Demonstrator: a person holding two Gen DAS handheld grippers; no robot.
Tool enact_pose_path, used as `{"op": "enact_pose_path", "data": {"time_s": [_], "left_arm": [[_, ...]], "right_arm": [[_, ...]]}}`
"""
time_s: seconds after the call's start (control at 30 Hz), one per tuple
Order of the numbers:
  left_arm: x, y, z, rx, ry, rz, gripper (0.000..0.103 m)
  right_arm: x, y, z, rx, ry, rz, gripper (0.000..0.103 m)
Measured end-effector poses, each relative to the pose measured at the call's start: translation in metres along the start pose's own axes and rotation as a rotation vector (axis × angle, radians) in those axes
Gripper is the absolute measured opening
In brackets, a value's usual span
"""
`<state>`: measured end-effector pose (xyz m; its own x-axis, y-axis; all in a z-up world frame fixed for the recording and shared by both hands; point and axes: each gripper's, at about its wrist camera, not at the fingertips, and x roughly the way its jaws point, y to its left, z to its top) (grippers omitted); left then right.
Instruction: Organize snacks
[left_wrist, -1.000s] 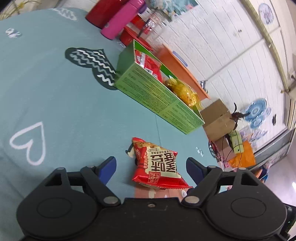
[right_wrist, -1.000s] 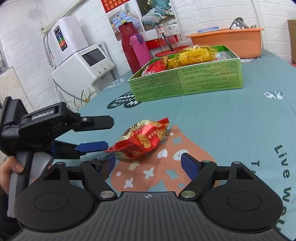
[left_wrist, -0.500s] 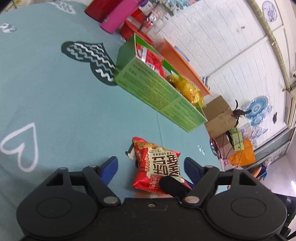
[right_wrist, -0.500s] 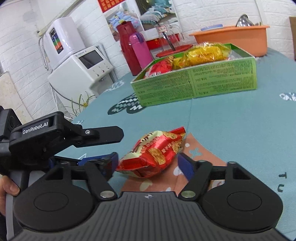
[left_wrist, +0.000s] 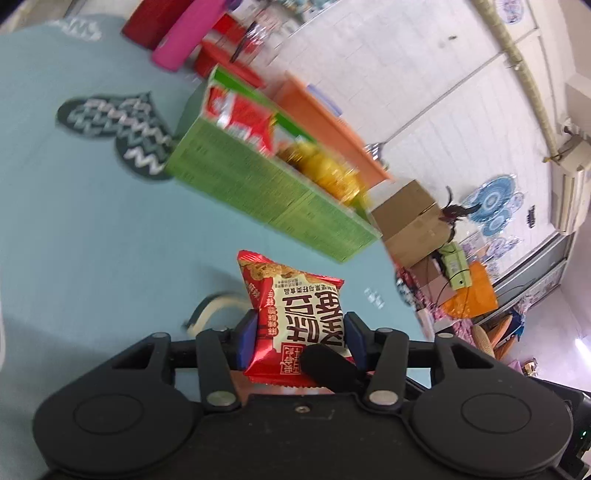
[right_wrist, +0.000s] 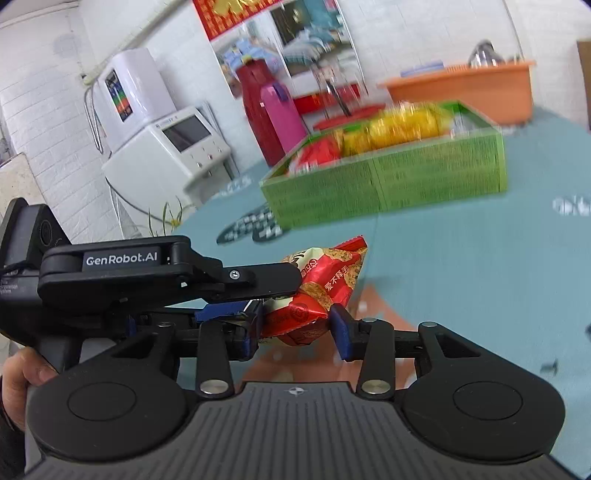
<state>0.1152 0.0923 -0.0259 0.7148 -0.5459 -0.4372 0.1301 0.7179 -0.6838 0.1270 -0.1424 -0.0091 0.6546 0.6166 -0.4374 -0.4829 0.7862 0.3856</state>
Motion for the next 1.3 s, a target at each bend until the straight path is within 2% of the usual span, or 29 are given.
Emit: {"op": "enact_pose_path", "data": {"time_s": [0.17, 0.33, 0.5, 0.63, 0.7, 0.77, 0.83, 0.87, 0.97, 1.03, 1.17, 1.3], "left_arm": [[0.005, -0.029, 0.042, 0.085, -0.065, -0.030, 0.057], [0.028, -0.044, 0.091, 0.110, -0.102, -0.061, 0.057], [0.059, -0.047, 0.130, 0.136, -0.118, -0.068, 0.057], [0.085, -0.041, 0.152, 0.140, -0.111, -0.063, 0.057], [0.096, -0.035, 0.157, 0.136, -0.101, -0.054, 0.064], [0.107, -0.029, 0.161, 0.139, -0.087, -0.023, 0.103], [0.109, -0.023, 0.159, 0.135, -0.117, 0.051, 0.103], [0.108, -0.020, 0.157, 0.142, -0.133, 0.072, 0.103], [0.103, -0.011, 0.156, 0.129, -0.117, 0.069, 0.103], [0.096, -0.011, 0.155, 0.121, -0.127, 0.071, 0.103], [0.073, -0.028, 0.147, 0.171, -0.156, 0.070, 0.103], [0.039, -0.054, 0.131, 0.216, -0.180, 0.058, 0.103]], "right_arm": [[-0.002, 0.000, 0.041, -0.049, -0.096, 0.012, 0.069], [0.014, -0.006, 0.086, -0.102, -0.185, -0.005, 0.069], [0.040, -0.023, 0.126, -0.111, -0.222, -0.013, 0.069], [0.061, -0.040, 0.144, -0.117, -0.236, -0.025, 0.069], [0.072, -0.048, 0.148, -0.114, -0.238, -0.029, 0.069], [0.082, -0.054, 0.149, -0.126, -0.248, -0.053, 0.068], [0.093, -0.057, 0.146, -0.172, -0.241, -0.107, 0.075], [0.097, -0.057, 0.144, -0.198, -0.223, -0.135, 0.089], [0.095, -0.058, 0.134, -0.269, -0.229, -0.168, 0.102], [0.090, -0.057, 0.129, -0.271, -0.240, -0.177, 0.103], [0.070, -0.053, 0.129, -0.262, -0.238, -0.165, 0.103], [0.034, -0.036, 0.133, -0.282, -0.236, -0.223, 0.103]]}}
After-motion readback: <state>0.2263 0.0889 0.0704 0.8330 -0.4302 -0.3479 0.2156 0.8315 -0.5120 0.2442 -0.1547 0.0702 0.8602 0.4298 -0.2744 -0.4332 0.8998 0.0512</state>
